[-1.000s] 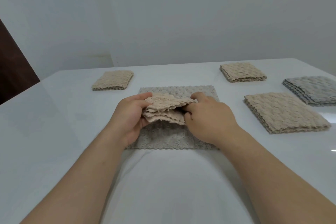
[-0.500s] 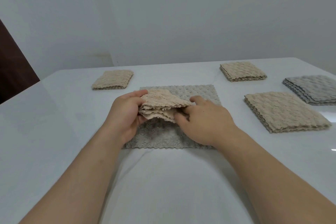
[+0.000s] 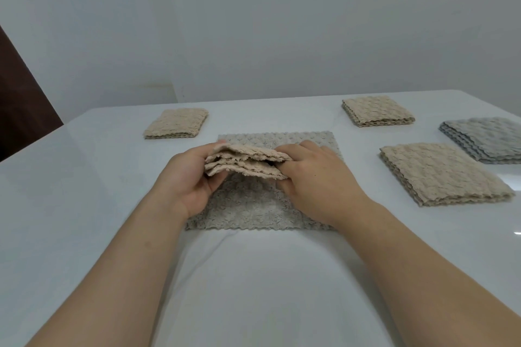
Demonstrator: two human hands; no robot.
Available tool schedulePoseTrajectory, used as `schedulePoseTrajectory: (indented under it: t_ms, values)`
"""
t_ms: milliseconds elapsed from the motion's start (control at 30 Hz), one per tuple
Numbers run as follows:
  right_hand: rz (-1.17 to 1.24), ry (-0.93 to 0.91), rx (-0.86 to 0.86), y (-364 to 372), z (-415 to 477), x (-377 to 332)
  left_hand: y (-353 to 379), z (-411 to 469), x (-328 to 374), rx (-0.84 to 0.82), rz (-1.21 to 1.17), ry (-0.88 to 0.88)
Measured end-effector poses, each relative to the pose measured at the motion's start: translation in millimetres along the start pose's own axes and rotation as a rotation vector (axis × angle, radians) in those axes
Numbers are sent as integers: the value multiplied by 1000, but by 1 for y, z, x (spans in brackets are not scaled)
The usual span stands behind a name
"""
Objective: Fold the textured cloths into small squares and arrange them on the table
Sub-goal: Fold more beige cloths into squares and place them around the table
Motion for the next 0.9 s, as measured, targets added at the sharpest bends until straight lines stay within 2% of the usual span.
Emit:
schedulePoseTrajectory:
  t_ms: [300,500,700,767,833,900]
  values:
    - [13,110,40,-7,-2,5,1,-2,-2,5,2,-41]
    - [114,-78,86,-7,0,0,2,-3,-1,-39,-93,-77]
    - [193,-148,162,-16,0,-7,-1,-1,-3,-96,-173,-136]
    - [301,-94,172,-23,-1,-8,-3,0,-4,-113,-172,-164]
    - [418,46,156,-24,-2,-4,-5,1,-5,-99,-162,-170]
    - [441,110,195,-25,-3,-1,-6,2,-5,-77,-154,-169]
Point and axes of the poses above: each hand's wrist, its own z-axis towards the middle knuckle, its own y-axis out of the palm, x = y × z, the point moved 5 cm from there along z, towards the middle knuckle, and after that the axes turned 8 degrees about z, right-handed, at the moved point
